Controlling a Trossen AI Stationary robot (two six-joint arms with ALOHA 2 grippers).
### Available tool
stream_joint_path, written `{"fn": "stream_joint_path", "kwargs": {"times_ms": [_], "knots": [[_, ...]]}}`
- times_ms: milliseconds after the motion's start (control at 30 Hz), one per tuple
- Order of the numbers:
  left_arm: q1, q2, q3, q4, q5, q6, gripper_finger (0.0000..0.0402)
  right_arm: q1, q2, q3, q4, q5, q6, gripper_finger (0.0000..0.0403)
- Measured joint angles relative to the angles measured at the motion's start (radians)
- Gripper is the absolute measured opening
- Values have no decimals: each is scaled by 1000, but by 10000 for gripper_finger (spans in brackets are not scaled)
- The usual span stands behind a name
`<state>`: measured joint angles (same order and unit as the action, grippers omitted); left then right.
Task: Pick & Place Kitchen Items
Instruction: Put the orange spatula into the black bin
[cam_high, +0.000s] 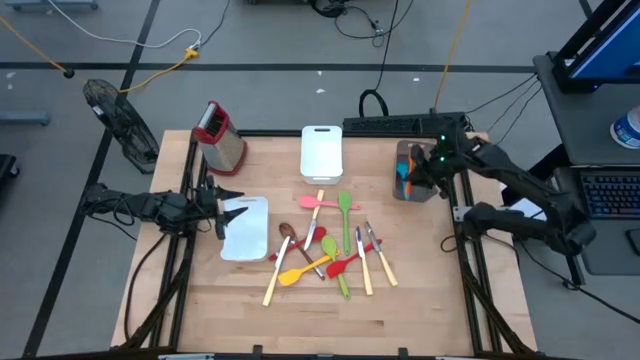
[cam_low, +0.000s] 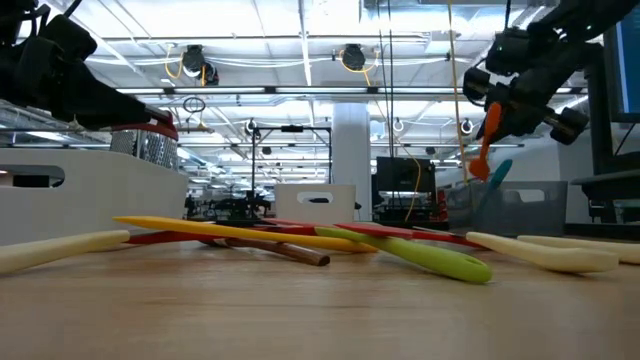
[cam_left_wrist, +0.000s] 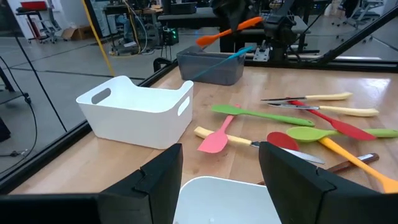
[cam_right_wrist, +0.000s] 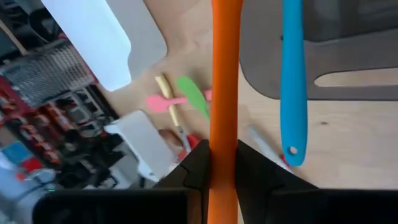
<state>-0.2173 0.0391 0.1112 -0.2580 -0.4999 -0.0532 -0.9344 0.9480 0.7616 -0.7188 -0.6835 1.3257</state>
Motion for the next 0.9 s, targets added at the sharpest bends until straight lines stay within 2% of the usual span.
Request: {"fn": "stream_joint_path", "kwargs": {"times_ms": [133,233,500,900], "knots": [[0,0,0,0,0,0,218,-62,44,0,-4,-115,-1,42],[0,0,0,0,0,0,218,-83,75,0,-4,-158,-5,42],[0,0,0,0,0,1,218,-122,144,0,-3,-182,-67,47],[0,0,0,0,0,6,218,-127,163,0,-3,-186,-132,107]]}}
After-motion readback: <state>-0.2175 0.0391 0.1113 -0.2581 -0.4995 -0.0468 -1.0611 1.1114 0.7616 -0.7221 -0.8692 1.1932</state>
